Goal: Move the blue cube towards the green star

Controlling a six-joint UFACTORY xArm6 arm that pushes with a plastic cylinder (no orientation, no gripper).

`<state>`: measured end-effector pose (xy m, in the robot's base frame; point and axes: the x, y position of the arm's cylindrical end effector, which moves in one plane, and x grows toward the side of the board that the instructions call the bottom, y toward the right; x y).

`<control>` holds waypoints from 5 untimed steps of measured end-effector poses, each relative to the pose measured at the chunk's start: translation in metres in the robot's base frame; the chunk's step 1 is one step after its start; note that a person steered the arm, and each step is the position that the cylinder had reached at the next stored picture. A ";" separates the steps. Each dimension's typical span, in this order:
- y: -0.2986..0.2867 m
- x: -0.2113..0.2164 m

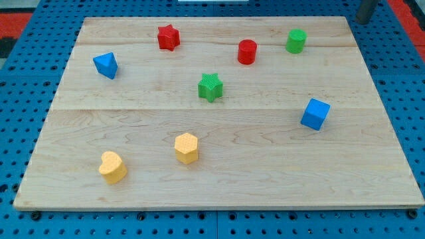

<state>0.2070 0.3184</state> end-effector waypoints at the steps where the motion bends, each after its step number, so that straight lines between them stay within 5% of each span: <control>1: 0.000 0.025; 3: -0.014 0.186; 5: -0.180 0.261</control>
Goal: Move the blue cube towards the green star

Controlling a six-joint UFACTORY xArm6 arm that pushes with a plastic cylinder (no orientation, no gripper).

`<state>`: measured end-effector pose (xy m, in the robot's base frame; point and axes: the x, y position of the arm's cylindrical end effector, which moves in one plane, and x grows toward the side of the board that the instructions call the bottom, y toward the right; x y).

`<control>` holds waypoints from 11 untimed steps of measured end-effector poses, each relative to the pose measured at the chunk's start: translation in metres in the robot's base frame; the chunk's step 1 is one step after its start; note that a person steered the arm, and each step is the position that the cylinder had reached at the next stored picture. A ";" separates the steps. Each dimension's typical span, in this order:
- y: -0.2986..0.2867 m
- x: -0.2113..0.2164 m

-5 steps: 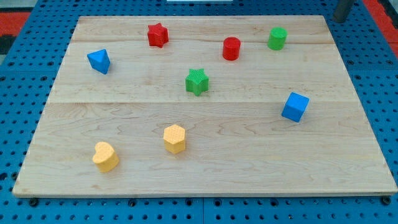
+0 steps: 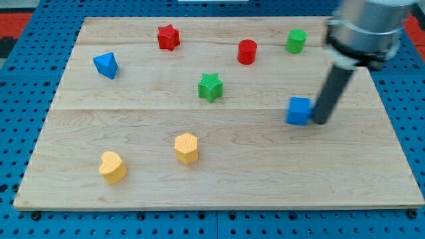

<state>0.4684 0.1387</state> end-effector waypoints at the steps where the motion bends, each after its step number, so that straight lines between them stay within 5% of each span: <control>1: -0.051 -0.029; 5: -0.076 -0.044; 7: -0.155 -0.038; 8: -0.107 -0.063; 11: -0.230 -0.037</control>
